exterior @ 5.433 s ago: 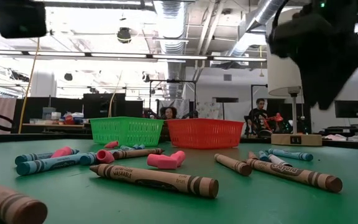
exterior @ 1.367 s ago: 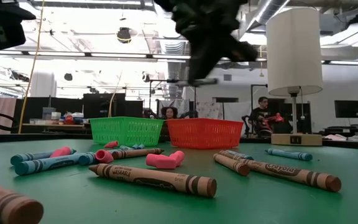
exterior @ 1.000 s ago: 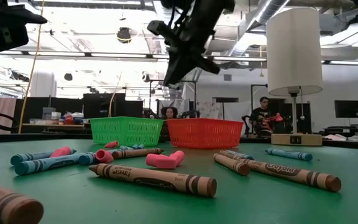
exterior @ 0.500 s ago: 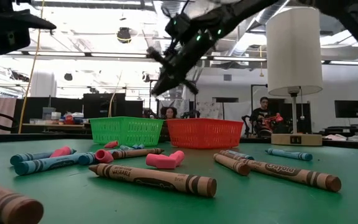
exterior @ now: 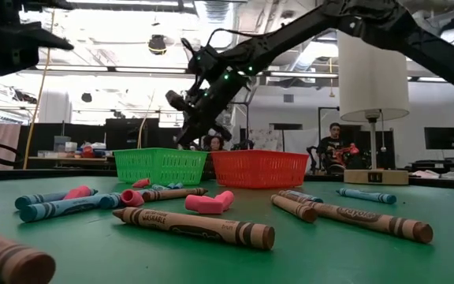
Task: Sort crayons
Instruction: Put the black crayon into the black bin, then put the blue crayon into the bin
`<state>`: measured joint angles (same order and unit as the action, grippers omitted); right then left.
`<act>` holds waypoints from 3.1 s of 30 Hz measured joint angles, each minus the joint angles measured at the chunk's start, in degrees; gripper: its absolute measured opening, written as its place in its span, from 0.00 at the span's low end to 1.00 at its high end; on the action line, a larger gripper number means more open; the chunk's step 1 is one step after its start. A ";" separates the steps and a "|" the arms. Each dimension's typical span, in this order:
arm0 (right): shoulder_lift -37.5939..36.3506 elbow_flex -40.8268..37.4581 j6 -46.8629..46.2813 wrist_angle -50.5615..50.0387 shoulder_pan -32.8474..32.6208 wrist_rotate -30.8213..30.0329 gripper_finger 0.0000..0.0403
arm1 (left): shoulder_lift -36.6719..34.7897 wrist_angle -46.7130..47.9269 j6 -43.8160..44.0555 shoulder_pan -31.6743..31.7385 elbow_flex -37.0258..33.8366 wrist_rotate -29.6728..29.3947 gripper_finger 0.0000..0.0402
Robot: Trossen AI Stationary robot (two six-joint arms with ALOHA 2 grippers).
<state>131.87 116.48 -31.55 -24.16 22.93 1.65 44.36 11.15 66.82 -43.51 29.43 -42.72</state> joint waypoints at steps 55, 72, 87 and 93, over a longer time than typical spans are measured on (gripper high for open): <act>-46.31 -51.48 -46.30 -28.51 -41.13 -15.99 0.39 | -0.03 1.41 2.81 0.46 0.01 4.73 0.48; -46.29 -62.48 -49.65 -13.03 -41.68 -13.51 0.42 | -0.03 1.83 2.94 0.46 0.03 4.70 0.48; -39.00 -62.96 -48.09 -7.59 -41.65 -11.69 0.42 | -0.03 2.74 3.22 0.48 0.03 4.37 0.48; -34.14 -60.27 -47.77 -9.93 -41.63 -9.03 0.41 | -0.01 3.12 3.51 0.48 0.05 4.39 0.48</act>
<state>97.73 56.21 -79.32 -34.09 -18.70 -7.38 44.36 14.26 70.33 -43.03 29.47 -38.33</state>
